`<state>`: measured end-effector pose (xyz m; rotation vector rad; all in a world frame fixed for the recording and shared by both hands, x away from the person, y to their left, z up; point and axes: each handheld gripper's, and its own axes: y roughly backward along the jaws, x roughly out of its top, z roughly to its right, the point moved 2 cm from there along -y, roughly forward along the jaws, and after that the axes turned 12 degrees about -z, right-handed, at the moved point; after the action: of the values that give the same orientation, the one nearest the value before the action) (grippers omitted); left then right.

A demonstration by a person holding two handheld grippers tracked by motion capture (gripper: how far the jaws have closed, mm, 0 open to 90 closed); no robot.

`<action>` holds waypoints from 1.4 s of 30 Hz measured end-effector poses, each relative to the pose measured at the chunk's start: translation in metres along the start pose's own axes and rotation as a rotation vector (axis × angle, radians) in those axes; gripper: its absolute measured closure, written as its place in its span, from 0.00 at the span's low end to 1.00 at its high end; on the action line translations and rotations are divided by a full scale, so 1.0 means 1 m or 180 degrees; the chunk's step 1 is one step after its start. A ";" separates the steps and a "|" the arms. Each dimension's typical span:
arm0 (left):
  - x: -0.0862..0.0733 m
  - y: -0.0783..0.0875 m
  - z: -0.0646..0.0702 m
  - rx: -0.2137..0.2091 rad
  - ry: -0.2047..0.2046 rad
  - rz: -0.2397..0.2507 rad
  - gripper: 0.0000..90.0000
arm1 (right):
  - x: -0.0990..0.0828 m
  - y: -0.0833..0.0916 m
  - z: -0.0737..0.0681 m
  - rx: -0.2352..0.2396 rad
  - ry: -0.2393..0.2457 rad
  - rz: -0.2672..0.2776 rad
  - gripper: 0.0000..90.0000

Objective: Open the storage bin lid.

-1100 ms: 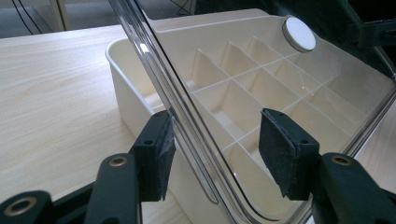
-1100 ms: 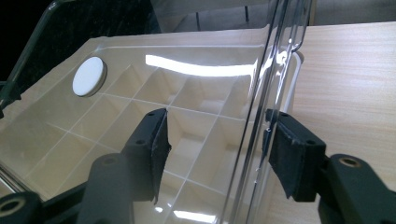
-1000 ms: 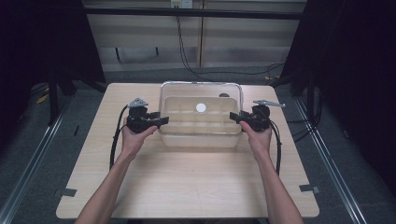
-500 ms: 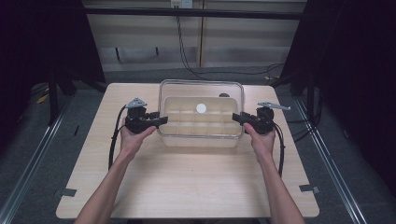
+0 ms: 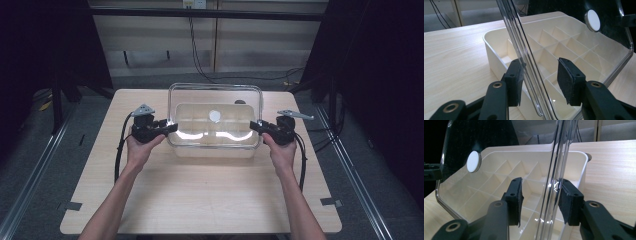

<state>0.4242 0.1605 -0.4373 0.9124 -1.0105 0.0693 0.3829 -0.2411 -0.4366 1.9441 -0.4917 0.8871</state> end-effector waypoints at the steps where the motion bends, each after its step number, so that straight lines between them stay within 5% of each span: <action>1: 0.000 0.002 0.000 0.0017 -0.0022 -0.0002 0.63 | 0.000 0.000 0.000 0.0008 -0.0001 0.0007 0.64; 15: -0.001 0.013 0.007 -0.0021 -0.0108 0.0042 0.72 | -0.006 0.011 -0.004 -0.0014 0.0130 -0.0077 0.67; 19: -0.004 0.012 0.008 0.0009 -0.0206 -0.0056 0.74 | -0.008 0.013 -0.002 -0.0017 0.0118 -0.0033 0.69; 42: -0.005 0.027 0.008 -0.0024 -0.0174 0.0044 0.81 | -0.006 0.024 -0.010 0.0121 0.0169 0.0127 0.75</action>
<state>0.4040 0.1742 -0.4231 0.9045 -1.0672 0.0523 0.3597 -0.2449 -0.4240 1.9458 -0.4873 0.9773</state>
